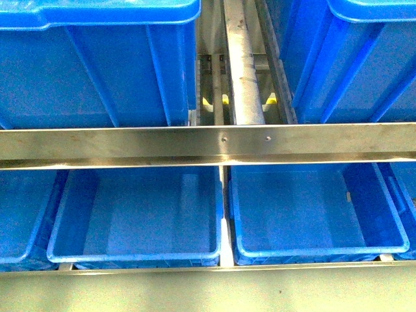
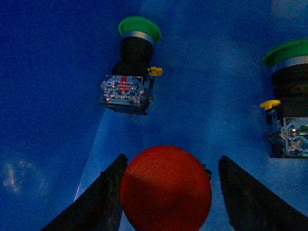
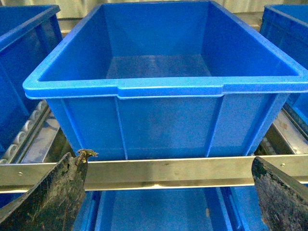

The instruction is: Pick red and yellow buttons and place in box

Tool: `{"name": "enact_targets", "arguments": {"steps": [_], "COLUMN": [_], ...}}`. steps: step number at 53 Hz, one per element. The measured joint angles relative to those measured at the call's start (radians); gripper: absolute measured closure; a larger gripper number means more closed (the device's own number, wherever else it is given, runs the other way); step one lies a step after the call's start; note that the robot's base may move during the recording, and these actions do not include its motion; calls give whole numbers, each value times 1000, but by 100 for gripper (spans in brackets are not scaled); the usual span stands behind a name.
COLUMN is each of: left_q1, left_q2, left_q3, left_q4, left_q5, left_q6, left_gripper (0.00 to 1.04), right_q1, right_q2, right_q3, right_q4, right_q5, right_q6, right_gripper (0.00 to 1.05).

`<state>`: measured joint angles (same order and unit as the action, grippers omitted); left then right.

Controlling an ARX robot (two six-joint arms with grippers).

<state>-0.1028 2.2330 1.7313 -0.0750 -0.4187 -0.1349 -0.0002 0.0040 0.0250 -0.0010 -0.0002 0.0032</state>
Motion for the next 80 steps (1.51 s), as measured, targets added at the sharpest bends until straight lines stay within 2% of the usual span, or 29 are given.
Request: {"name": "enact_targets", "arguments": {"steps": [6, 9, 32, 37, 44, 55, 69, 74, 80], "left_q1": [0, 0, -6, -9, -14, -15, -5, -56, -146], "left_q2": [12, 13, 13, -19, -145, -360, -517, -527, -514], "left_q3": [10, 13, 14, -27, -174, -321, -443, -494, -525], "left_q4": [-12, -12, 19, 88, 279, 427, 596, 705, 762], "left_q5": [-9, -10, 9, 93, 315, 594, 766, 833, 902], "left_q6": [-7, -10, -23, -52, -89, -181, -439, -571, -643], "left_gripper": [67, 71, 72, 72, 72, 72, 72, 72, 72], "right_q1": [0, 0, 0, 0, 0, 0, 0, 0, 0], "right_q2": [0, 0, 0, 0, 0, 0, 0, 0, 0], "right_q3": [0, 0, 0, 0, 0, 0, 0, 0, 0], "right_q4": [0, 0, 0, 0, 0, 0, 0, 0, 0], "right_q5": [0, 0, 0, 0, 0, 0, 0, 0, 0], "right_q6": [0, 0, 0, 0, 0, 0, 0, 0, 0], "right_gripper": [6, 6, 6, 6, 6, 6, 6, 6, 6]}}
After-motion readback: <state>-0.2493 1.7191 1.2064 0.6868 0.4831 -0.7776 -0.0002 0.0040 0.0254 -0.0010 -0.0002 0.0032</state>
